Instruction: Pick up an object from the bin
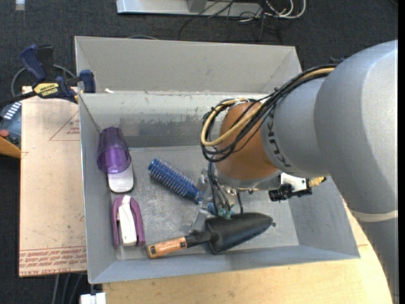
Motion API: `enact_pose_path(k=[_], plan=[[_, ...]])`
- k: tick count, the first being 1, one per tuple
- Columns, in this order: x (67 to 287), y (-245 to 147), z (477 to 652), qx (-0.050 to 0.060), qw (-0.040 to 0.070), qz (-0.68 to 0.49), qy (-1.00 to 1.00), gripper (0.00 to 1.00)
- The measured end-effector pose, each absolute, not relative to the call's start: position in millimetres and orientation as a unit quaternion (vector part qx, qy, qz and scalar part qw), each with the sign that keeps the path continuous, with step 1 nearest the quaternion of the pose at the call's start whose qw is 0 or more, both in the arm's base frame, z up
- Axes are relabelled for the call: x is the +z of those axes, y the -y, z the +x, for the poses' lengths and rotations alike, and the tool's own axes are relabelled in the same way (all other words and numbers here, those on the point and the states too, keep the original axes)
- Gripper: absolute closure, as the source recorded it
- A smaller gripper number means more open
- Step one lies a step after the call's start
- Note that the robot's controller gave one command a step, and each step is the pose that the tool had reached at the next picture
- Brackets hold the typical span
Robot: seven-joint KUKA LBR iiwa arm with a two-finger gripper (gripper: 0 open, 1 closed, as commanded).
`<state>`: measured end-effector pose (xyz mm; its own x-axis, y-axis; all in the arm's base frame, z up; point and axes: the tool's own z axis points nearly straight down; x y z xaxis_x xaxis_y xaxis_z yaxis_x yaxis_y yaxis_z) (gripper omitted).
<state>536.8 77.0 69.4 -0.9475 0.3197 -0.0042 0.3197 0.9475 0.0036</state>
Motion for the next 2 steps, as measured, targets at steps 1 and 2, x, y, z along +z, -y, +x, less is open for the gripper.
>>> enact_pose_path(k=[1, 2], plan=[[70.7, -111.8, 579.7, 0.003, 0.0, 0.19, -0.982, 1.0], [70.7, -111.8, 579.7, 0.003, 0.0, 0.19, -0.982, 1.0]])
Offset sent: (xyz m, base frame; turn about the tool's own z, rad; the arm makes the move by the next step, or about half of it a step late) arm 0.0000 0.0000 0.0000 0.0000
